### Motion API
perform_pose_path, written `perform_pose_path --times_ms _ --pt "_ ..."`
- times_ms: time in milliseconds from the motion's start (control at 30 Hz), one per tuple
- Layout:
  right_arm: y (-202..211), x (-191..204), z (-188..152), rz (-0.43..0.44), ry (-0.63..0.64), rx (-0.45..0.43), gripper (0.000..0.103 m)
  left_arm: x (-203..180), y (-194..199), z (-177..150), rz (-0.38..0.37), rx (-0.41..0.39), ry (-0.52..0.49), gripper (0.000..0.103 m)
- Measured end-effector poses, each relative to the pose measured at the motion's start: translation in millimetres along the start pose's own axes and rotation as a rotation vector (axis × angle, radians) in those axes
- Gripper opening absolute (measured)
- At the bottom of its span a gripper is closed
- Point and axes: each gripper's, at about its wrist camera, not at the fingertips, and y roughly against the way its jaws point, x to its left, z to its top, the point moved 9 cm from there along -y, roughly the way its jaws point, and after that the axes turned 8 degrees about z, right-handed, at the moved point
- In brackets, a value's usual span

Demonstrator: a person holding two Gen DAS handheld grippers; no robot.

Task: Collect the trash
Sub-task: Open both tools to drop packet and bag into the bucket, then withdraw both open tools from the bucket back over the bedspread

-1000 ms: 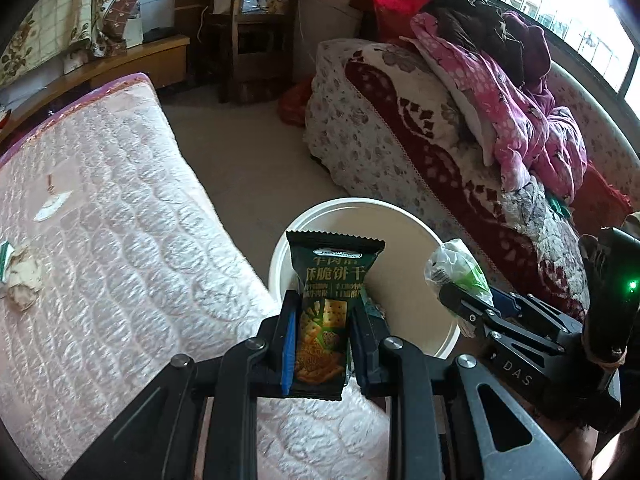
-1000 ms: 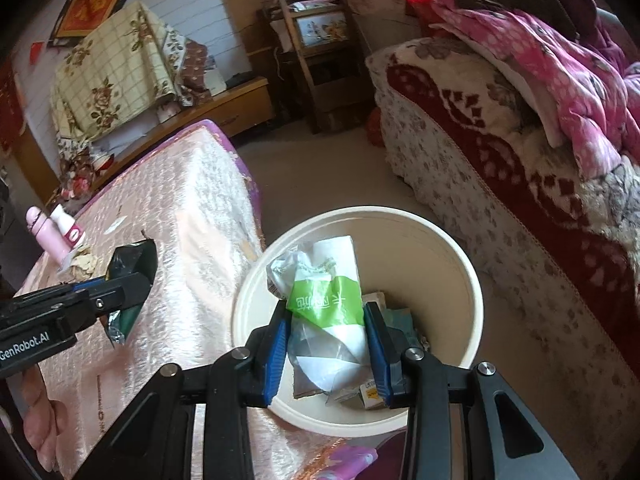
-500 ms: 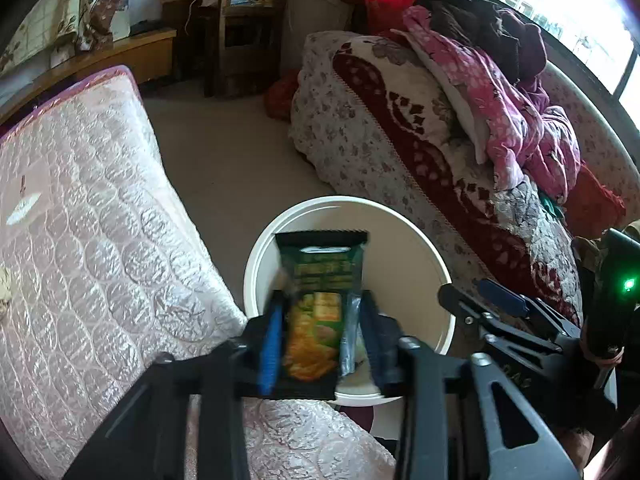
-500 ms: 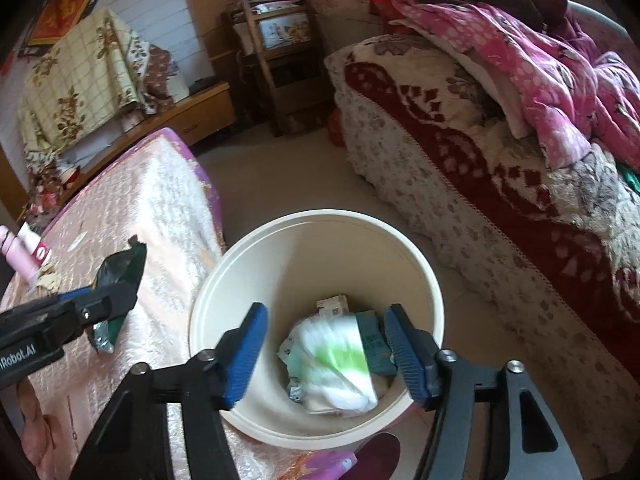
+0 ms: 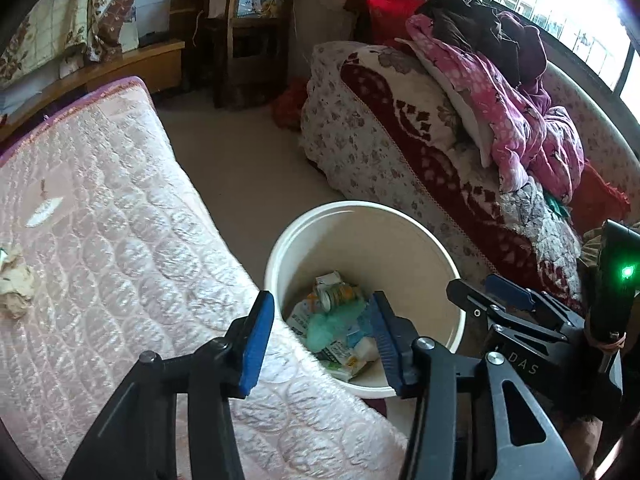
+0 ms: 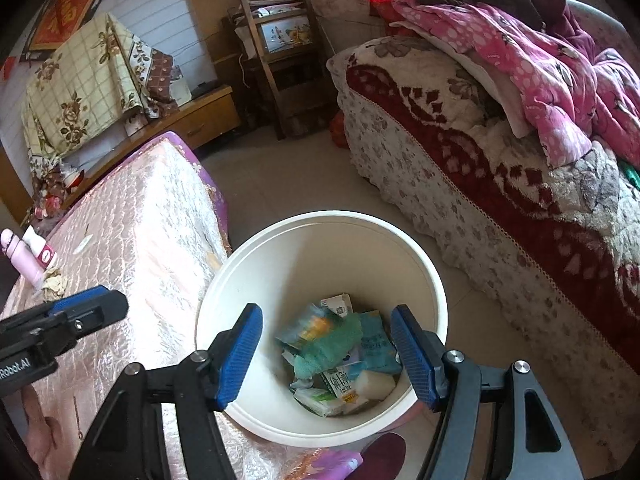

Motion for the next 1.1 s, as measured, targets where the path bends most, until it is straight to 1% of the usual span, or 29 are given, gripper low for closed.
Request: perform_pose_path --times_ms 300,500,600,800,867,933,1100 --pt "3.9 25.5 -2.4 0.028 0.064 -0.015 0.070 32.2 24.8 -4.0 0.079 -0.047 0.006 0.050" --pt "5.5 51.3 -5.2 0.055 0.108 -0.006 0.070 64.9 38.7 -11.4 0.115 -0.057 0.044 0.050" --pt "4.9 68.6 -7.8 0.085 0.132 0.010 0.070 88.1 45.7 -17.0 0.137 -0.056 0.077 0.051" --pt "2.9 109.9 -15.3 0.119 0.211 0.035 0.070 134.4 61.5 -28.1 0.187 -0.066 0.134 0.051" --pt "1.7 125.7 -18.5 0.145 0.230 0.047 0.070 152.9 67.0 -33.3 0.203 -0.064 0.154 0.055" --pt "0.2 143.6 -21.8 0.172 0.250 0.057 0.070 175.2 72.4 -39.1 0.226 -0.063 0.180 0.057" --pt "-10.0 195.6 -30.4 0.250 0.307 0.100 0.070 237.9 83.6 -52.6 0.306 -0.048 0.247 0.057"
